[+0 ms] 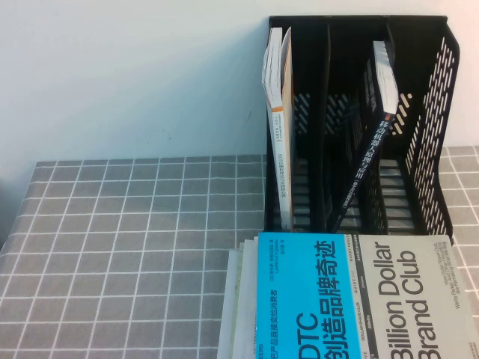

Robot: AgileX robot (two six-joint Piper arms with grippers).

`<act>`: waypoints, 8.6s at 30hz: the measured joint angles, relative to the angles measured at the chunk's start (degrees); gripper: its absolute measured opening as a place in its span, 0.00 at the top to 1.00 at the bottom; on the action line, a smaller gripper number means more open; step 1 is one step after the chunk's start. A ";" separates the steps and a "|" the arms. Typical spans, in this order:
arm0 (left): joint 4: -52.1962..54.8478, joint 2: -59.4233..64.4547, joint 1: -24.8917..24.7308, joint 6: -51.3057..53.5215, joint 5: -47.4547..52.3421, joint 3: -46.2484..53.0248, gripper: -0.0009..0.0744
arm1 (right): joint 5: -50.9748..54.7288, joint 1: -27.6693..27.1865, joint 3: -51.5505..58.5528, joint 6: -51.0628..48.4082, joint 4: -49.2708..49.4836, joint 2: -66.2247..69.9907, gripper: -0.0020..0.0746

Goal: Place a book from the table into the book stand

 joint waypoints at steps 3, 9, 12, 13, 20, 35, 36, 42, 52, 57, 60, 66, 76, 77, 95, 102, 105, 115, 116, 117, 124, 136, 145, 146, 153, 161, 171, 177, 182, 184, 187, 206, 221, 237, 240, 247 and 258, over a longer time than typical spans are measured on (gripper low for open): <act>0.00 0.00 0.00 0.00 0.00 0.00 0.99 | 0.00 0.00 0.00 0.00 0.00 0.00 0.98; 0.00 0.00 0.00 0.00 0.00 0.00 0.99 | 0.00 0.00 0.00 0.00 0.10 0.00 0.98; 0.00 0.00 0.00 0.00 0.00 0.00 0.99 | 0.00 0.00 0.00 0.00 0.10 0.00 0.98; 0.00 0.00 0.00 0.00 0.00 0.00 0.99 | 0.00 0.00 0.00 0.00 0.10 0.00 0.98; 0.00 0.00 0.00 0.00 0.00 0.00 0.99 | 0.00 0.00 0.00 0.00 0.10 0.00 0.98; 0.00 0.00 0.00 0.00 0.00 0.00 0.99 | 0.00 0.00 0.00 0.00 0.10 0.00 0.98; 0.00 0.00 0.00 0.00 0.00 0.00 0.99 | 0.00 0.00 0.00 0.00 0.10 0.00 0.98; 0.00 0.00 0.00 0.00 0.00 0.00 0.99 | 0.00 0.00 0.00 0.00 0.10 0.00 0.98; 0.00 0.00 0.00 0.00 0.00 0.00 0.99 | 0.00 0.00 0.00 0.00 0.10 0.00 0.98; 0.28 0.00 0.00 0.55 0.00 0.00 0.99 | 0.00 0.00 0.00 0.00 0.10 0.00 0.98; 1.40 0.00 0.00 1.74 0.00 0.00 0.99 | 0.00 0.00 0.00 0.00 0.10 0.00 0.98; 2.45 0.00 0.00 2.49 0.00 0.00 0.99 | 0.00 0.00 0.00 0.00 0.10 0.00 0.98; 3.44 0.00 0.00 2.83 0.00 0.00 0.99 | 0.00 0.00 0.00 0.00 0.10 0.00 0.98; 3.56 0.00 0.00 2.83 -0.14 0.00 0.99 | 0.00 0.00 0.00 0.00 0.10 0.00 0.98; 4.64 0.00 0.00 2.94 -9.63 0.33 0.99 | 0.00 0.00 0.00 0.00 0.10 0.00 0.98; 4.64 0.00 0.00 0.82 -16.11 0.33 0.99 | -4.60 0.00 0.36 0.00 0.10 0.00 0.98; 4.64 0.00 0.00 0.00 -18.54 0.33 0.99 | -7.78 0.00 0.36 0.00 0.10 0.00 0.98; 4.64 0.00 0.00 -1.65 -26.44 0.33 0.99 | -13.05 0.00 0.36 0.00 0.10 0.00 0.98; 4.64 0.00 0.00 -1.83 -26.75 0.33 0.99 | -13.61 0.00 0.36 0.00 0.10 0.00 0.98; 4.64 0.00 0.00 -1.94 -26.87 0.33 0.99 | -14.22 0.00 0.36 0.00 0.10 0.00 0.98; 4.64 0.00 0.00 -2.46 -25.87 0.33 0.99 | -14.97 0.00 0.36 0.00 0.10 0.00 0.98; 4.64 0.00 0.00 -2.49 -6.83 0.33 0.99 | -14.61 0.00 0.36 0.00 0.10 0.00 0.98; 4.64 0.00 0.00 -2.49 -3.23 0.33 0.99 | -6.44 0.00 0.36 -0.11 0.10 0.00 0.98; 4.64 0.00 0.00 -2.49 -3.23 0.33 0.99 | -5.19 0.00 0.36 -0.11 0.10 0.00 0.98; 4.64 0.00 0.00 -2.62 -3.23 0.33 0.99 | -2.10 0.00 0.36 -0.11 0.10 0.00 0.98; 4.64 0.00 0.00 -4.16 -3.23 0.33 0.99 | -2.10 0.00 0.36 -0.11 0.10 0.00 0.98; 4.64 0.00 0.00 -4.16 -3.23 0.33 0.99 | -2.10 0.00 0.36 -0.11 0.10 0.00 0.98; 4.51 0.00 0.00 -4.39 -3.23 0.33 0.99 | -2.10 0.00 0.36 -0.11 0.10 0.00 0.98; 4.28 0.00 0.00 -4.39 -3.23 0.33 0.99 | -2.10 0.00 0.36 -0.11 0.10 0.00 0.98; 4.23 0.00 0.00 -4.39 -3.23 0.33 0.99 | -2.10 0.00 0.36 -0.11 0.10 0.00 0.98; 4.23 0.00 0.00 -4.48 -3.23 0.33 0.99 | -2.10 0.00 0.36 -0.11 0.10 0.00 0.98; 5.10 0.00 0.00 -4.48 -35.65 0.33 0.99 | -31.11 0.00 0.36 4.33 0.88 0.00 0.98; 0.12 1.26 0.00 -12.59 -12.85 -14.27 0.99 | -23.60 0.00 -6.63 3.74 5.69 0.00 0.98; -15.58 30.47 0.00 -7.53 8.34 -33.61 0.99 | 14.87 0.00 -33.88 -1.39 10.65 28.41 0.98; -26.52 37.36 0.00 1.41 13.17 -34.98 0.99 | 17.05 0.00 -34.39 -3.72 13.70 37.02 0.98; -50.14 53.46 0.00 20.28 21.37 -37.54 0.99 | 17.55 0.00 -34.77 -17.59 26.58 55.64 0.98; -73.97 71.05 0.00 40.52 27.08 -37.67 0.92 | 13.06 0.39 -34.91 -28.09 36.15 70.52 0.98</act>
